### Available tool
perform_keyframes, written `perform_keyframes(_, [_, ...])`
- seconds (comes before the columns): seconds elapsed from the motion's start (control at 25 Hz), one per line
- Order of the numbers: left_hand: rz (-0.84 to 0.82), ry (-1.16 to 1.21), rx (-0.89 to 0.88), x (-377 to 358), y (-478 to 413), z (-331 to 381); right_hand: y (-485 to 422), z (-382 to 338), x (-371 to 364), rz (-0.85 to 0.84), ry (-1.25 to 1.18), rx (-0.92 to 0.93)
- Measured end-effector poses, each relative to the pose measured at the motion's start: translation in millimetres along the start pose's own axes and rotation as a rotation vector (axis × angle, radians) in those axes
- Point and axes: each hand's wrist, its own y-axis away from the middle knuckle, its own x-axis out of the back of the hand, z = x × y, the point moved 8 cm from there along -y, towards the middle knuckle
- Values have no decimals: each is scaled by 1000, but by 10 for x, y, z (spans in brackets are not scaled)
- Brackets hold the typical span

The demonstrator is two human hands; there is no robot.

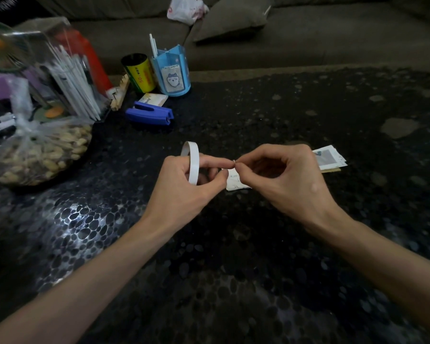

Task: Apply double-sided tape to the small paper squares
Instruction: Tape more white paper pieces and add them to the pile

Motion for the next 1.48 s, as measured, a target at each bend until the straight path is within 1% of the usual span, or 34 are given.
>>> perform_keyframes(0.92, [-17, 33, 55, 2, -1, -43, -6, 8, -16, -34, -106, -18])
perform_keyframes(1.16, [-29, -29, 5, -20, -34, -32, -8, -5, -15, -34, -45, 3])
perform_keyframes(1.36, [-43, -53, 2, -23, -29, -12, -19, -7, -3, -28, -31, 12])
perform_keyframes(1.48, [-40, -61, 24, -17, -32, -15, -21, -33, -2, -37, 43, 40])
